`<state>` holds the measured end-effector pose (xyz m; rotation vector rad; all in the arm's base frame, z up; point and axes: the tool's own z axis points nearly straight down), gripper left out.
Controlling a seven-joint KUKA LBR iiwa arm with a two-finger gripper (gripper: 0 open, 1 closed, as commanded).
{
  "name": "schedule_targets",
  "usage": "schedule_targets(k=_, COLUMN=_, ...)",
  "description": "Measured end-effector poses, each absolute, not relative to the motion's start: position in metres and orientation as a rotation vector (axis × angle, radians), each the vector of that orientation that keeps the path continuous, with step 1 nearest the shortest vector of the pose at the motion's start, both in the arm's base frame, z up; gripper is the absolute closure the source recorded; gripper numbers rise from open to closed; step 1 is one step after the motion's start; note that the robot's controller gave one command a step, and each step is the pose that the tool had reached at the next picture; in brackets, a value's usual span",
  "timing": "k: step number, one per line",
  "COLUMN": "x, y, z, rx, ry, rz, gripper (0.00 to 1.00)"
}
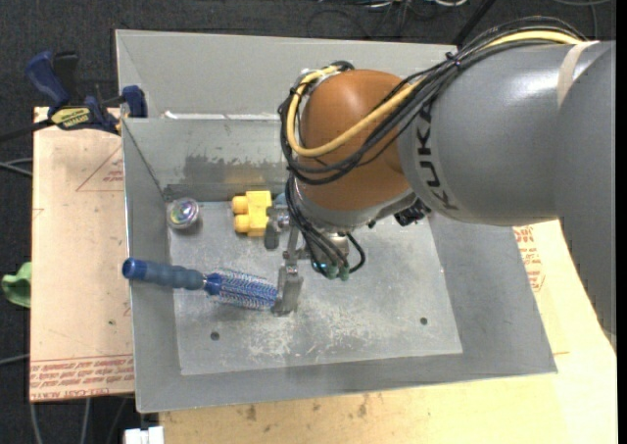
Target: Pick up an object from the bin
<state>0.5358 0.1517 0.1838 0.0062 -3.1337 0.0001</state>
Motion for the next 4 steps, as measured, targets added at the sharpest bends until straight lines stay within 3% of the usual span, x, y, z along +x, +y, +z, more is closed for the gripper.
schedule_targets(k=1, x=0.555, y=0.175, z=0.065, rx=-0.136, ry=-3.133, rz=0.000, gripper=0.00)
schedule_targets(k=2, x=0.539, y=0.202, z=0.101, rx=-0.009, ry=-3.144, rz=-0.004, gripper=0.00)
schedule_targets(k=3, x=0.537, y=0.206, z=0.100, rx=-0.271, ry=-3.131, rz=-0.003, gripper=0.00)
schedule_targets(k=4, x=0.537, y=0.210, z=0.068, rx=-0.389, ry=-3.115, rz=-0.001, gripper=0.00)
